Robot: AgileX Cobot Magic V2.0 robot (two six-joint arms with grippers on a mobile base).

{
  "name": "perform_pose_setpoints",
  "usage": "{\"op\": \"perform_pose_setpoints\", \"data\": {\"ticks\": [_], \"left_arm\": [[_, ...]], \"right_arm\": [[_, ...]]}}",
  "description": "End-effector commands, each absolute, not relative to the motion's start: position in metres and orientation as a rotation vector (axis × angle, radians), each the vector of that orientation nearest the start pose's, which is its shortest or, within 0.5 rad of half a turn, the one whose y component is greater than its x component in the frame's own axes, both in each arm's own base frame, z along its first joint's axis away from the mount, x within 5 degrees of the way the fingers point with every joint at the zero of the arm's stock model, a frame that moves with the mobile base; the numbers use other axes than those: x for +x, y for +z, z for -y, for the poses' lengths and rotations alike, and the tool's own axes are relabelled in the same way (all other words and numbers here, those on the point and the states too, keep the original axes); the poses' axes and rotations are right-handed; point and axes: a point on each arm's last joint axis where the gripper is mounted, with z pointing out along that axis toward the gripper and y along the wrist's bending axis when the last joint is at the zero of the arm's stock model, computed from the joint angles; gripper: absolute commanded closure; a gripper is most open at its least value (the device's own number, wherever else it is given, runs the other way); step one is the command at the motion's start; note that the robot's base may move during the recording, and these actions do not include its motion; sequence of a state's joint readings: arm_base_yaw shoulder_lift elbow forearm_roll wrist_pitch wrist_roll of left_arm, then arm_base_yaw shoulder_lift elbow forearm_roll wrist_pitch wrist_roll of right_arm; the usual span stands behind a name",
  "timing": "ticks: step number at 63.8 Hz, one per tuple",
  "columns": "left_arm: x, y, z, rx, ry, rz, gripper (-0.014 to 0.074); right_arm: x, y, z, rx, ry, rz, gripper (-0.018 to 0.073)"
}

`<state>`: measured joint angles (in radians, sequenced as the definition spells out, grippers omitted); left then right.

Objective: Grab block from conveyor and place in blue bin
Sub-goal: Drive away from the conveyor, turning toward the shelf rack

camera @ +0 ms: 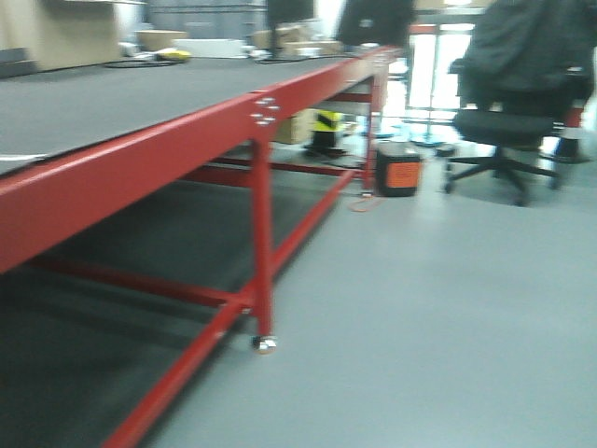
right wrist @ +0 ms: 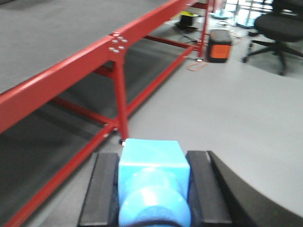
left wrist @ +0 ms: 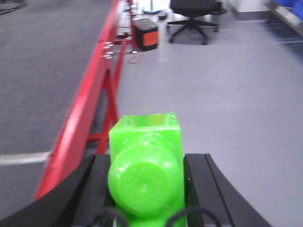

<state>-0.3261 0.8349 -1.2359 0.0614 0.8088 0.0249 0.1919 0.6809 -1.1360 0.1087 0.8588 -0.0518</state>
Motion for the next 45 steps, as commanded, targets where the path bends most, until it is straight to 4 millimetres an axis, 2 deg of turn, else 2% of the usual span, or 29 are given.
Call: {"op": "perform_pose_setpoints", "data": {"ticks": [1, 45], "left_arm": [[0.1295, 0.4694, 0.0407, 0.333, -0.151, -1.837, 0.0707], [0.1295, 0.4694, 0.0407, 0.333, -0.151, -1.837, 0.0707]], "right_arm": [[0.0888, 0.4552, -0.0245, -0.218, 0.216, -1.848, 0.0711], [0.0888, 0.4552, -0.0245, -0.218, 0.216, -1.848, 0.0711]]}}
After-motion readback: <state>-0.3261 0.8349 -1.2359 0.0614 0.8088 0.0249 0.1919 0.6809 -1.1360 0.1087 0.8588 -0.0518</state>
